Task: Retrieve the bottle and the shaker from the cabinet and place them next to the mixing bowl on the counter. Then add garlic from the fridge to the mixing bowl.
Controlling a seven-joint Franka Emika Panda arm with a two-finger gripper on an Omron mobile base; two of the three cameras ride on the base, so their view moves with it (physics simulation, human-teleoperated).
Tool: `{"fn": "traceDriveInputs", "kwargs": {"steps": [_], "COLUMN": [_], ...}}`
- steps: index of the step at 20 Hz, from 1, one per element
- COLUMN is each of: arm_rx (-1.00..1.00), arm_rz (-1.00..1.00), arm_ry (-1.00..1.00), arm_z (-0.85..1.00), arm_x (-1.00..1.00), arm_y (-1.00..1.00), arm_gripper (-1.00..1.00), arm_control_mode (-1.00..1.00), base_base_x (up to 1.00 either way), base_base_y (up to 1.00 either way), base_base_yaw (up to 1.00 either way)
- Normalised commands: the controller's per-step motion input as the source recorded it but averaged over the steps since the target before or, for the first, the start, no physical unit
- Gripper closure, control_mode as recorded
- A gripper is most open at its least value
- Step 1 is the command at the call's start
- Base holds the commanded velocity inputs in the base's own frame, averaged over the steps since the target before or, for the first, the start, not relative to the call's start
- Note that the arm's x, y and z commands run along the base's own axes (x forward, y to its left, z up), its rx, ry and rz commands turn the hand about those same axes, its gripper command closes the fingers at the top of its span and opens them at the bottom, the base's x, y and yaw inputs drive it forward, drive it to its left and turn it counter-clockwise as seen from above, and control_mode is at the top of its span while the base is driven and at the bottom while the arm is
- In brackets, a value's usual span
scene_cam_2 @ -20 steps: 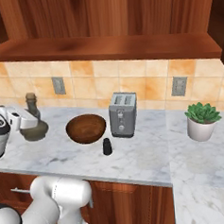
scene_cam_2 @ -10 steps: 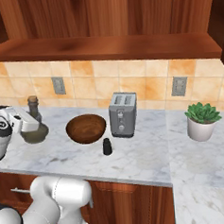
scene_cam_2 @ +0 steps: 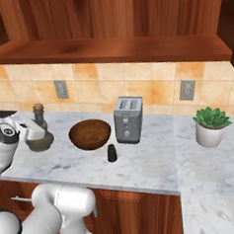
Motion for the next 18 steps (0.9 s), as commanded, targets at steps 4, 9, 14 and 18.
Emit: {"fn": "traceDriveInputs", "kwargs": {"steps": [4, 9, 14, 18], "arm_rx": [0.0, -0.01, -0.02, -0.03], "arm_rz": [-0.03, -0.05, -0.05, -0.05], "arm_ry": [0.0, -0.01, 0.0, 0.0], "arm_z": [-0.39, -0.29, -0.26, -0.2], "arm_x": [0.3, 0.3, 0.24, 0.23], "arm_y": [0.0, 0.0, 0.0, 0.0], "arm_gripper": [1.0, 1.0, 1.0, 1.0], "arm_control_mode": [-1.0, -1.0, -1.0, -1.0], "base_base_x": [0.0, 0.0, 0.0, 0.0], "base_base_y": [0.0, 0.0, 0.0, 0.0], "base_base_yaw": [0.0, 0.0, 0.0, 0.0]}}
